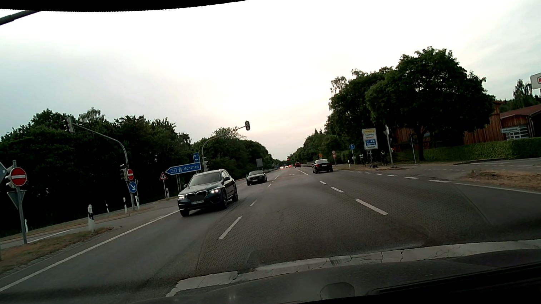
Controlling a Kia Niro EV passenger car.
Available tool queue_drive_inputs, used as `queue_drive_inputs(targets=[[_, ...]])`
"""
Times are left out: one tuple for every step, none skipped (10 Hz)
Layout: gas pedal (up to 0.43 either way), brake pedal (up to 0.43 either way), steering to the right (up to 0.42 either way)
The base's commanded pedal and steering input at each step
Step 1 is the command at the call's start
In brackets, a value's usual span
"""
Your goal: Follow the waypoints while adhering to traffic rules and regulations
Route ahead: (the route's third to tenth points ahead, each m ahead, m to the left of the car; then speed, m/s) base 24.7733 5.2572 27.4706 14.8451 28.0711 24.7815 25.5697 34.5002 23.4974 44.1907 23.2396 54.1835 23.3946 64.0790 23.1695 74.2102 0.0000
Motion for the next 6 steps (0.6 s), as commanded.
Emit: queue_drive_inputs(targets=[[0.000, 0.232, -0.001], [0.000, 0.232, -0.001], [0.000, 0.232, -0.001], [0.000, 0.232, -0.001], [0.000, 0.232, -0.001], [0.000, 0.232, -0.001]])
